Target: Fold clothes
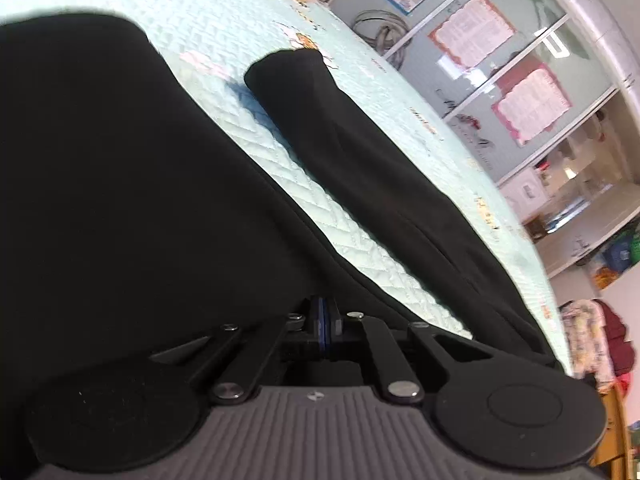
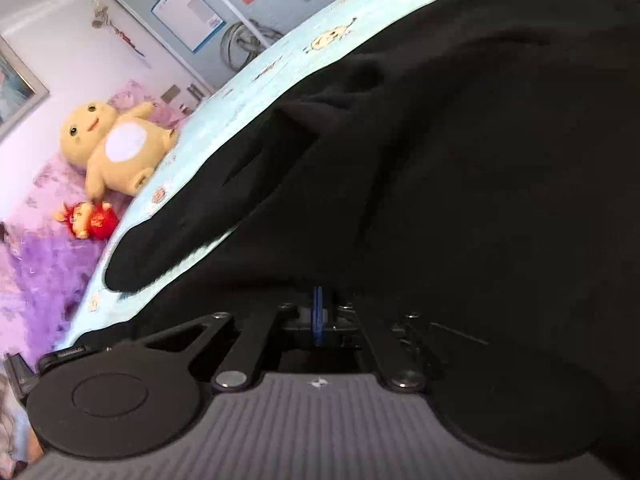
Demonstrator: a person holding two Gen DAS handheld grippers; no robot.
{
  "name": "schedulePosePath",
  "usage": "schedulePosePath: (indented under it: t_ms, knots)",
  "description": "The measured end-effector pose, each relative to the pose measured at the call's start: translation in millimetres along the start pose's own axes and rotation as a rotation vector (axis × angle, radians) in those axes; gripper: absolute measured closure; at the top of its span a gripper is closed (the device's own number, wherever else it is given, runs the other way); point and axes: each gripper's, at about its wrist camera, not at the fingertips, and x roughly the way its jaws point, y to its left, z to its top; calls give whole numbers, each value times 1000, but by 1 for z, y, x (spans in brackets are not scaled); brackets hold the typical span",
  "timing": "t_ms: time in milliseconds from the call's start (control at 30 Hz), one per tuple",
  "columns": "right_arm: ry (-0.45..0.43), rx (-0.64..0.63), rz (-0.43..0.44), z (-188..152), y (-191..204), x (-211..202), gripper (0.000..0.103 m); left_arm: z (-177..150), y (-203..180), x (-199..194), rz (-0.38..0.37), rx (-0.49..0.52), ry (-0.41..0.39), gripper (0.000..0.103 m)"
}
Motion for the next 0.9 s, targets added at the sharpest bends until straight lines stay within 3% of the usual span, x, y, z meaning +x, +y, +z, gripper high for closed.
schedulePosePath:
  t_ms: [33,133,167,200,233,267,333,400,533,567,633,733,800,900]
  knots:
    - [-9,13,6,-1,1,-8,99,0,-4,-5,5,16,-17,92]
    - [-76,-15,85,-3,10,-32,86,-5,-10,-15,-1,68,-85,57]
    - [-70,-30,93,-7,11,-31,75,-5,-10,-11,14,79,-72,53]
    - [-45,-40,88,-10,9,-25,64,-5,-7,-5,34,72,-47,55]
    - [-26,-53,69,-13,9,-20,65,-5,-4,-4,36,55,-37,59]
    - [-16,-69,37,-15,10,-16,82,-2,-2,-7,29,38,-33,66]
    - [5,-105,-5,-17,14,-11,84,3,-2,-16,-10,26,-42,69]
    - [12,-149,18,-15,27,-16,83,10,-1,-24,-37,27,-55,73]
    - [-1,-174,29,-17,28,-21,82,23,16,-12,121,37,-54,70]
    - [34,-142,11,-18,23,-16,83,27,24,-11,142,21,-52,83]
    - [46,-115,1,-25,22,-25,86,33,44,-16,120,-66,-44,90]
    - [24,-136,30,-37,32,-47,83,37,47,-38,114,-88,-76,85]
    - [25,-152,100,-44,42,-55,83,34,43,-52,104,-49,-91,83]
    - [125,-122,191,-66,37,-51,84,25,46,-52,129,31,-49,68]
